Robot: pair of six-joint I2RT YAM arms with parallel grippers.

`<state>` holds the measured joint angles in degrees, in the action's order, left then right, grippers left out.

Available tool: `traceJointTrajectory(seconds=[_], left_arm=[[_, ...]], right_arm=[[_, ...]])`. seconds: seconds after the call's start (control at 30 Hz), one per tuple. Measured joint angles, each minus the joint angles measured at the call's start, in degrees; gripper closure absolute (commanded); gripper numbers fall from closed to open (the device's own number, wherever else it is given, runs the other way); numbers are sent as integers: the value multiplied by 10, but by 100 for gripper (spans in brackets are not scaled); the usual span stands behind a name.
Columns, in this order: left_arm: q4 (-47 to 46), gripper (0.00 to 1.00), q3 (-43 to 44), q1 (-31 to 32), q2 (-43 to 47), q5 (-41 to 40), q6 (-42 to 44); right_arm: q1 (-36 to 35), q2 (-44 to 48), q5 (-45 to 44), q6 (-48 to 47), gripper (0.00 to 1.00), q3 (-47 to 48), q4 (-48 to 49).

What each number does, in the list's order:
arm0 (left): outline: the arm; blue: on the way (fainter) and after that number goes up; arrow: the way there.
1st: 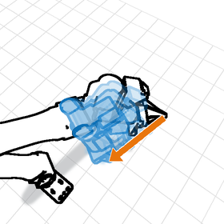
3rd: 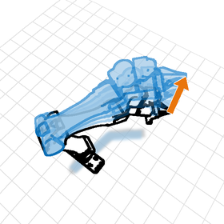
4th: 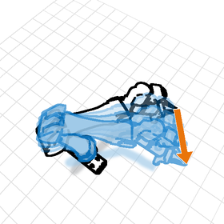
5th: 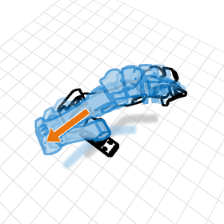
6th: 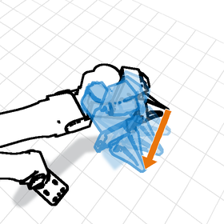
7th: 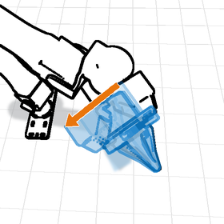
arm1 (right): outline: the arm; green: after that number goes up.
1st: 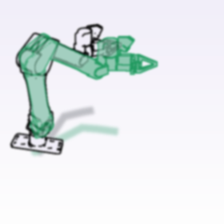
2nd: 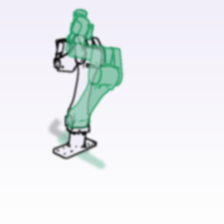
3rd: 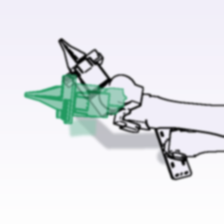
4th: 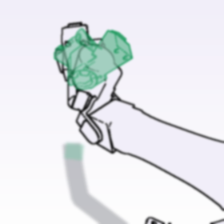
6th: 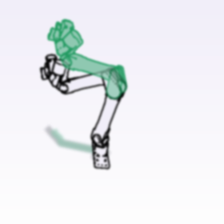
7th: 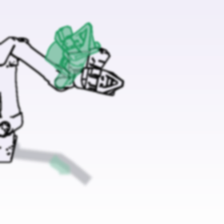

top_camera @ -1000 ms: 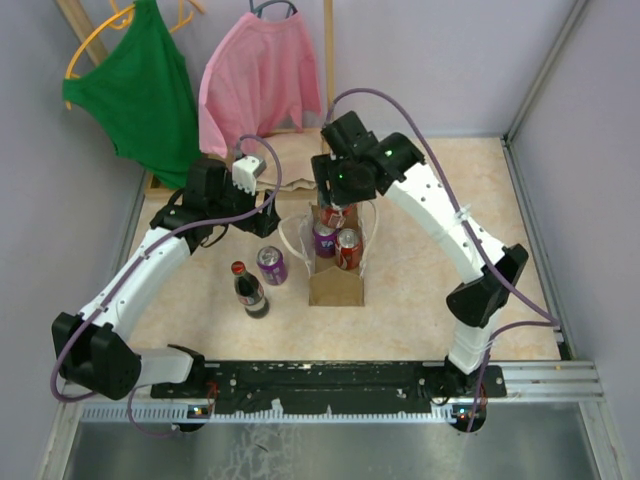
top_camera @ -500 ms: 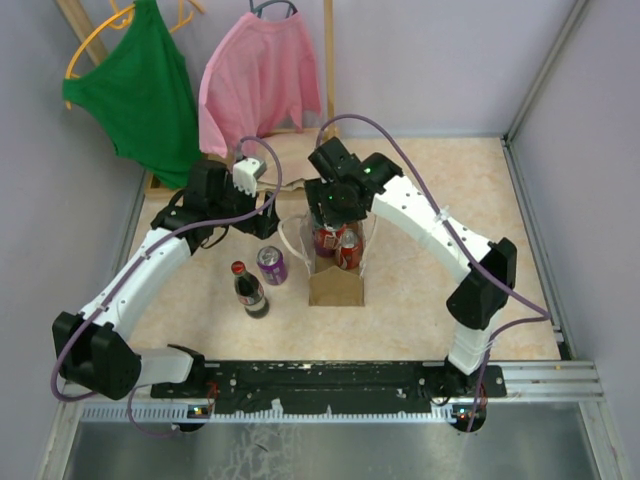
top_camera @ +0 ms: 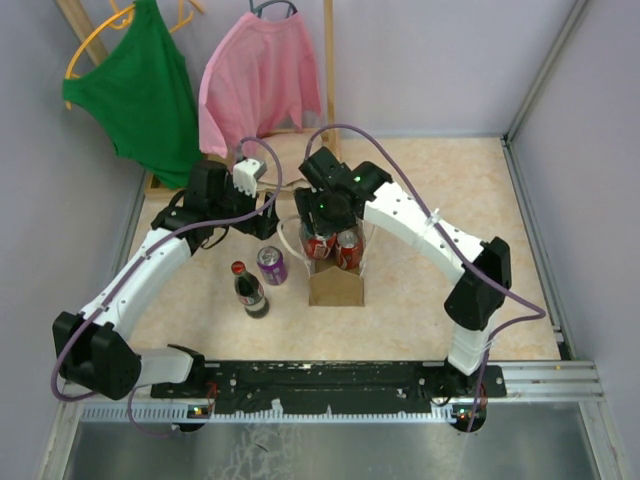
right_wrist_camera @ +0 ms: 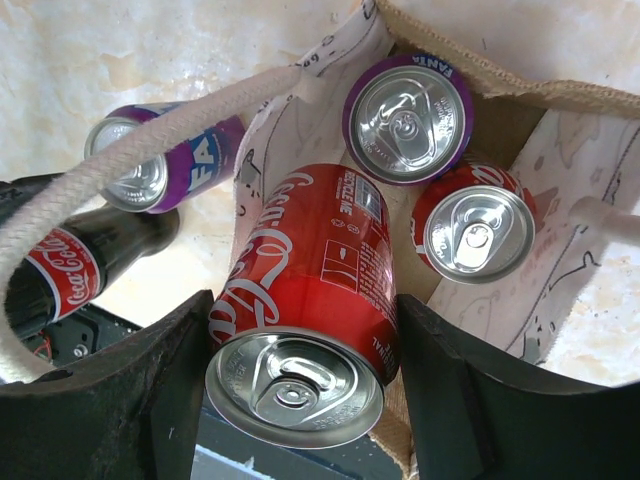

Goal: Place the beverage into the canvas bag

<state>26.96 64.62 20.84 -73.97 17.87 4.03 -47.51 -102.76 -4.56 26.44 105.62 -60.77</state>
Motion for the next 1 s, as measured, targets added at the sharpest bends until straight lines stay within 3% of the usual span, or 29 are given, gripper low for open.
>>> traceJointTrajectory(seconds=[1.0], left_arm=[[0,11,-9,0,0,3,-2]], right_arm=[[-5,-76,-2,-9,100,-21,25]])
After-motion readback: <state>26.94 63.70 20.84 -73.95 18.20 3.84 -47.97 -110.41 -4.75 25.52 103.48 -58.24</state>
